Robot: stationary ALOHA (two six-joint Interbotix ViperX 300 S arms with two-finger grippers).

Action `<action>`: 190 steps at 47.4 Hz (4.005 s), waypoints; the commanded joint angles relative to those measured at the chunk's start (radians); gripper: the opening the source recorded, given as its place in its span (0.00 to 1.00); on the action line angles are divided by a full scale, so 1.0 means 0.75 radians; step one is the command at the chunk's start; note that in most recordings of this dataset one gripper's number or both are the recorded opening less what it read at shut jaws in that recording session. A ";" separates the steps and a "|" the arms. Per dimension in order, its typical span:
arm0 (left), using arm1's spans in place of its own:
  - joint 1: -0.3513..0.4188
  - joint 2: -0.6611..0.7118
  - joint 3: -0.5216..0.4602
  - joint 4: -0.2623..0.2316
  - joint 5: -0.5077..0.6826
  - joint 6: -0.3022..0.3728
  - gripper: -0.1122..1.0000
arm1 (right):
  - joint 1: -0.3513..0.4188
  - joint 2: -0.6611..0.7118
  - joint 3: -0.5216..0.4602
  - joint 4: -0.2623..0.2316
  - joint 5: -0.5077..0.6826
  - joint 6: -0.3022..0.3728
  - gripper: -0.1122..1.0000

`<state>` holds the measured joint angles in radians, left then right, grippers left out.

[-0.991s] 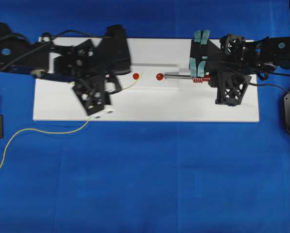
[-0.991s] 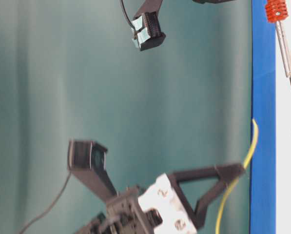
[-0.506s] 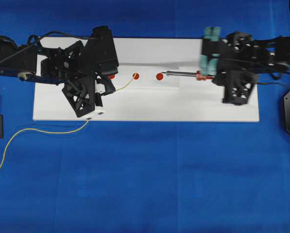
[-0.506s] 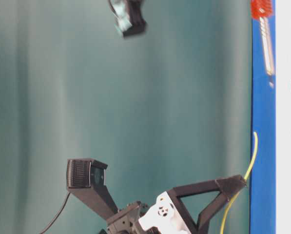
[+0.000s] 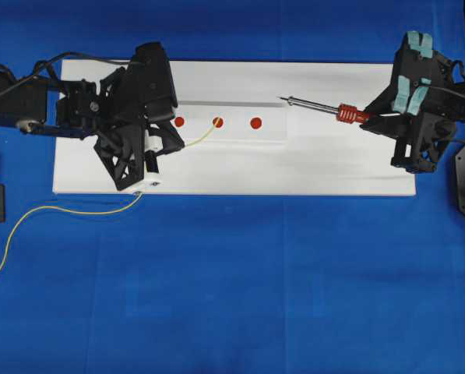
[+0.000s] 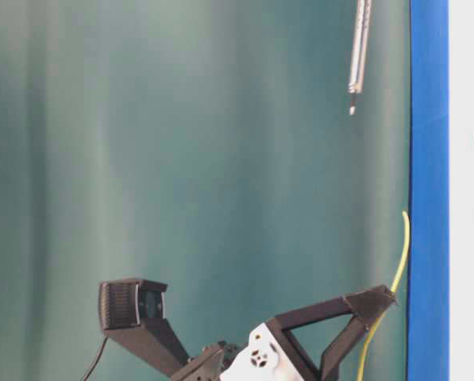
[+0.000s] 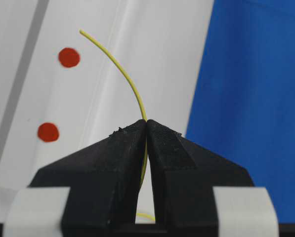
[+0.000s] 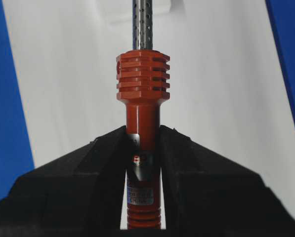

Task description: Touch the tip of the soldering iron to the tip of the solder at the mark.

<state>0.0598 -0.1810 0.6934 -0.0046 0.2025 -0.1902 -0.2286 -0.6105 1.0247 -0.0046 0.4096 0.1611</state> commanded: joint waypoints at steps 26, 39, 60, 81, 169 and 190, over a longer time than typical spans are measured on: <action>-0.607 -0.057 0.225 0.002 -0.456 -0.108 0.11 | 0.699 0.200 -0.020 0.031 -0.364 0.184 0.16; -0.708 0.137 0.276 0.002 -0.644 -0.108 0.11 | 0.853 0.558 -0.035 0.037 -0.661 0.290 0.16; -0.708 0.344 0.270 0.002 -0.757 -0.080 0.12 | 0.882 0.908 -0.094 0.076 -0.828 0.327 0.16; -0.714 0.284 0.239 0.004 -0.710 -0.100 0.70 | 0.882 0.822 -0.104 0.070 -0.796 0.311 0.68; 0.012 -1.076 0.990 0.004 -0.599 0.290 0.80 | 0.137 -0.297 0.477 -0.352 -0.800 0.280 0.76; -0.018 -1.098 0.992 0.004 -0.575 0.286 0.80 | 0.135 -0.295 0.477 -0.352 -0.798 0.280 0.76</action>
<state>0.0476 -1.0094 1.4481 -0.0046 -0.2240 0.0261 -0.1258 -0.8376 1.3929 -0.2715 -0.1810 0.3697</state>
